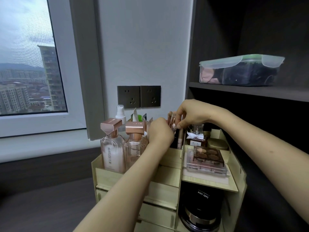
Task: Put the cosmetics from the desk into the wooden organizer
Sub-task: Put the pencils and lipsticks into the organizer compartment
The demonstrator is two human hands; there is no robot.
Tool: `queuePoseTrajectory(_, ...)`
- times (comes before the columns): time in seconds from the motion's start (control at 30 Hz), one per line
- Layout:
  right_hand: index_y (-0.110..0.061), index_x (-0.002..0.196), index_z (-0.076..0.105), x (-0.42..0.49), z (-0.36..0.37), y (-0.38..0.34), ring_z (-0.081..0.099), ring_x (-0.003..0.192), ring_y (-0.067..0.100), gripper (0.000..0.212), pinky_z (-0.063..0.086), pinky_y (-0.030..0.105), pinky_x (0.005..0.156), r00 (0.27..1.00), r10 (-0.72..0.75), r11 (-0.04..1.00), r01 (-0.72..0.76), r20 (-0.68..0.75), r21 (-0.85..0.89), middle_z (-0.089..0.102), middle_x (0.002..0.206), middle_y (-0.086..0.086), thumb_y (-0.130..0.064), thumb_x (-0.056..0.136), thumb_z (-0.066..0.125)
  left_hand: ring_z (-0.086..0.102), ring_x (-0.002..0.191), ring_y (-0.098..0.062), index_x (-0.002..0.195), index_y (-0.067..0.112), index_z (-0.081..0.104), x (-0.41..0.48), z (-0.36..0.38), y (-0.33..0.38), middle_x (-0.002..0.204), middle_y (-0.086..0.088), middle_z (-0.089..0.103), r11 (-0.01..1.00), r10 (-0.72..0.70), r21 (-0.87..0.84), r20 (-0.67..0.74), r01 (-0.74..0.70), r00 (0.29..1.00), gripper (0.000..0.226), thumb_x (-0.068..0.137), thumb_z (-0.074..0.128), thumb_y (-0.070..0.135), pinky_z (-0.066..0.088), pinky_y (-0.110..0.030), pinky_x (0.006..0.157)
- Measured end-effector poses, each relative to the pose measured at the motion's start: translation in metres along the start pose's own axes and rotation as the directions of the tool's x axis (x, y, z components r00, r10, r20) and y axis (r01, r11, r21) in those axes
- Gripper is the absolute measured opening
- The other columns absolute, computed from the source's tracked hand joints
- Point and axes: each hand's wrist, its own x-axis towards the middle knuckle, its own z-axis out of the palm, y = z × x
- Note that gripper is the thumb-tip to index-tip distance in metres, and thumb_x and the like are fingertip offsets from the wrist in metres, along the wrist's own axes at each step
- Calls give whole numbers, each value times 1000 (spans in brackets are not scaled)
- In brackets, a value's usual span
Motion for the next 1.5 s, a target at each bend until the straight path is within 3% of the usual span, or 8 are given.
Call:
queuePoseTrajectory(0.37,-14,80,75,7,-2,4,49,66,-7,7,36,16,69,997,71,997,-72,30,23,59,67,-18,-11,73,77,59,105,-31,101,-1,59,-7,-7,6,109,-18,63,994,-7,106,101,-4,995,18,85,52,0,48,-31,78)
queuePoseTrajectory(0.53,-13,87,76,1,-6,1,46,62,-12,12,32,10,62,997,55,998,-56,52,22,57,68,-23,-12,75,76,59,106,-29,101,1,58,-9,-13,8,108,-17,63,989,20,146,94,-33,995,16,86,53,3,43,-32,99)
queuePoseTrajectory(0.63,-16,89,76,-1,-8,-1,51,67,-2,14,37,18,67,999,39,999,-39,17,16,59,69,-18,-14,75,76,57,108,-30,103,1,58,-10,-18,10,111,-17,63,988,37,145,70,-47,997,18,86,53,4,45,-31,87)
queuePoseTrajectory(0.73,-18,89,76,-4,-14,-5,52,67,2,13,38,18,63,1000,18,999,-18,-15,30,60,67,-16,-14,76,75,56,113,-31,115,1,55,-12,-26,14,119,-17,61,993,64,96,47,-68,997,28,88,54,8,46,-33,86)
queuePoseTrajectory(0.9,-16,91,76,-9,-24,-7,58,78,7,12,46,28,82,997,-3,998,7,-72,59,62,72,-15,-12,80,71,57,114,-26,123,2,53,-22,-54,23,127,-14,58,985,155,-69,-51,-159,987,33,90,49,5,44,-28,88)
queuePoseTrajectory(1.1,-15,89,75,-18,-29,-8,53,71,1,11,40,21,67,993,-21,998,28,-120,60,61,71,-17,-13,81,70,62,108,-29,124,3,55,-36,-103,21,122,-16,62,948,248,-174,-125,-268,961,36,88,51,2,51,-42,94)
queuePoseTrajectory(1.33,-21,93,75,-15,-4,-21,55,81,5,22,44,25,72,999,12,999,-14,-49,-42,60,83,-17,-33,75,75,67,96,-27,126,7,54,-48,-127,6,119,-13,64,935,235,-220,-195,-276,952,37,89,51,3,55,-33,83)
queuePoseTrajectory(1.5,-18,79,74,-7,11,-17,61,90,15,6,48,29,74,992,75,985,-90,-104,-145,67,86,-4,-23,76,75,64,103,-24,123,7,56,-52,-123,0,117,-12,66,939,217,-228,-183,-256,959,35,89,52,4,50,-40,96)
